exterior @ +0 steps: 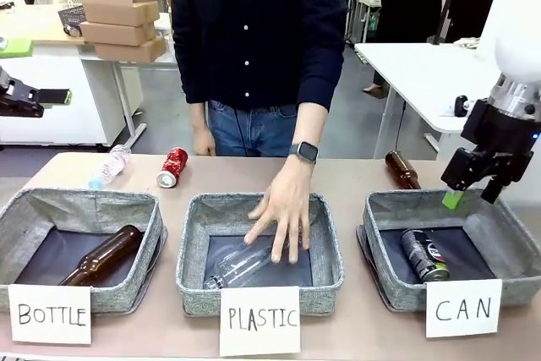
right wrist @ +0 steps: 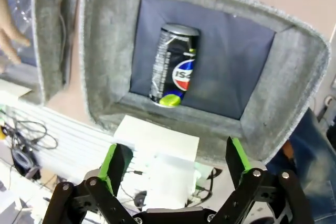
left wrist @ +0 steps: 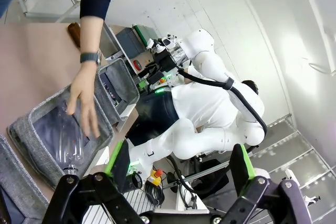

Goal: Sort the can waste into the basket.
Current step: Pick up the can waste from the table and place it in the right Fabric basket.

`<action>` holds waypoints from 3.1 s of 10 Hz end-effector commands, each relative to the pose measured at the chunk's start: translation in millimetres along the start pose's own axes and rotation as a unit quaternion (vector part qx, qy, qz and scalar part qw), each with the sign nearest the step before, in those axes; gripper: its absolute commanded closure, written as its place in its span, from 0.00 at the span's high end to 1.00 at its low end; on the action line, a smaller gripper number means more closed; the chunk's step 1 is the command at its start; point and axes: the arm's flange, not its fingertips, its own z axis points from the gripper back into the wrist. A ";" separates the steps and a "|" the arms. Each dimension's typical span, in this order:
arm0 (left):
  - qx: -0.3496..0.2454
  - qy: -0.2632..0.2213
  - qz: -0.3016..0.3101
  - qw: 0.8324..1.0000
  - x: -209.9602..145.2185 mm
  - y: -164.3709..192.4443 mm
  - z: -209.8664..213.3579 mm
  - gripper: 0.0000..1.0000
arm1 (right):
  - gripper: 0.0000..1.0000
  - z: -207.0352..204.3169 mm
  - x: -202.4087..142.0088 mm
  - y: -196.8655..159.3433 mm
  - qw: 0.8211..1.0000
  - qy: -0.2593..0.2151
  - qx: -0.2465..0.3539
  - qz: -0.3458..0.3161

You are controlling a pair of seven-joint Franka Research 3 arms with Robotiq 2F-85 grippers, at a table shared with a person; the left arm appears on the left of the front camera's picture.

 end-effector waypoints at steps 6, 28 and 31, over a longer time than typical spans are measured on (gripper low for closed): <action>-0.011 -0.007 -0.010 1.000 0.9 -0.8 -1.9 1.00 | 1.00 52.4 -2.5 -28.3 0.831 -0.202 0.518 0.035; 0.435 0.143 0.016 0.889 94.7 48.7 -74.6 1.00 | 1.00 67.4 -6.1 -36.5 0.906 -0.175 0.385 -0.035; 0.603 0.192 -0.008 0.774 117.0 92.0 -101.7 1.00 | 1.00 67.4 -6.1 -36.5 0.906 -0.175 0.385 -0.035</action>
